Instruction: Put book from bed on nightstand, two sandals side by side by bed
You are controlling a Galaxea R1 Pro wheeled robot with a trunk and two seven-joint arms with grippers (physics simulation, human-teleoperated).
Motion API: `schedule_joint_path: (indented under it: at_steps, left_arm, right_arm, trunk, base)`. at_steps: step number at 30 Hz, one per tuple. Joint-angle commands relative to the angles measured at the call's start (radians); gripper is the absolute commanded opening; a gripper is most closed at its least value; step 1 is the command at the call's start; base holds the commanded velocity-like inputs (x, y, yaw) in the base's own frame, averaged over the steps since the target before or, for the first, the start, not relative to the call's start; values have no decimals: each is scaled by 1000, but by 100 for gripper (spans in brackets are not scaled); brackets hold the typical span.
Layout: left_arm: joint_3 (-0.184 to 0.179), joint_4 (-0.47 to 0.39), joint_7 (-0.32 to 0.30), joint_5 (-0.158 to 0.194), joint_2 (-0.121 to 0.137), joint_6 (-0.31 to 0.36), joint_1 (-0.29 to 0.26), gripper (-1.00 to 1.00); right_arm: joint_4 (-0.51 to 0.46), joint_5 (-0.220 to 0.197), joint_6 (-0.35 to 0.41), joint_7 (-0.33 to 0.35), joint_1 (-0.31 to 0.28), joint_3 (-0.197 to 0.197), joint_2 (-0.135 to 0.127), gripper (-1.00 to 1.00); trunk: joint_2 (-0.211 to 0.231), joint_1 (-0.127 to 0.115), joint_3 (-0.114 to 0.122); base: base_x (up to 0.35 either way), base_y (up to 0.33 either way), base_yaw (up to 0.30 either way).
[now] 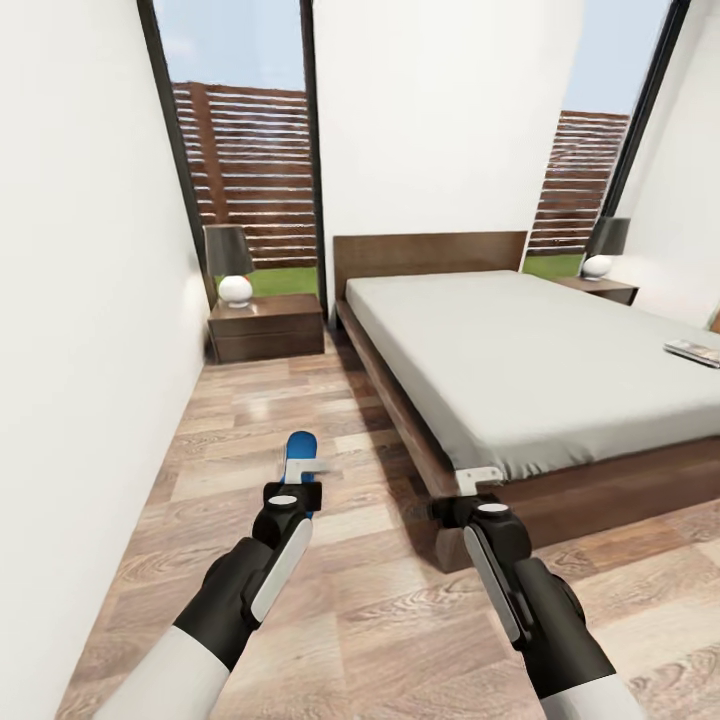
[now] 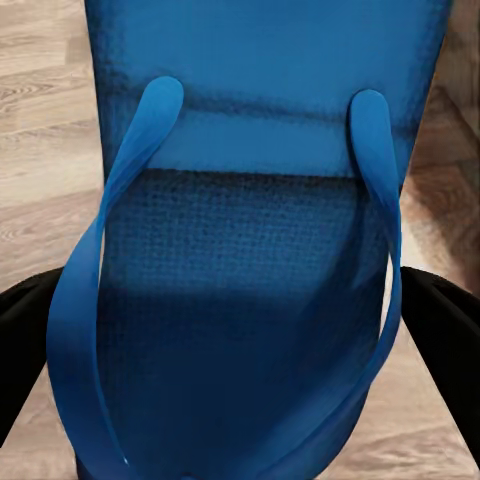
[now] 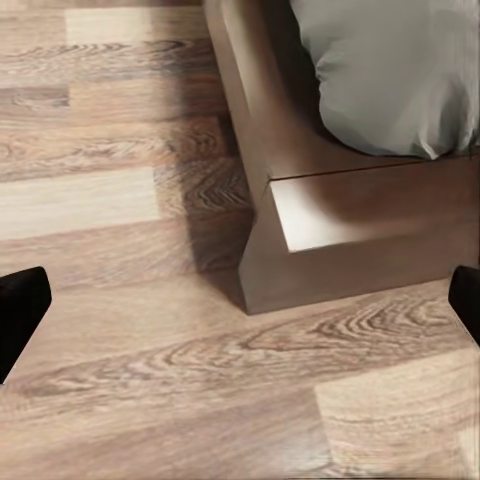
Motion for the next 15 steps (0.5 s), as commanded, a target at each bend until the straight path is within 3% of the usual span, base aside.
schedule_joint_path:
  at_steps: [1, 7, 15]
  left_arm:
    - [-2, -1, 10, 10, 1, 2, -1, -100]
    - [-4, -2, 10, 10, 1, 2, -1, -100]
    - [-6, -7, 12, 9, 1, 3, -1, -100]
  right_arm:
    - [0, -7, 4, -8, -1, 1, 0, 100]
    - [0, -7, 4, -8, -1, 1, 0, 100]
    - [-30, -8, 5, -8, -1, 1, 0, 100]
  trunk:
    - [0, -1, 3]
    - [15, -10, 25]
    - [71, -41, 50]
  base:
    - [0, 0, -284]
    - [0, 0, -186]
    - [0, 0, -34]
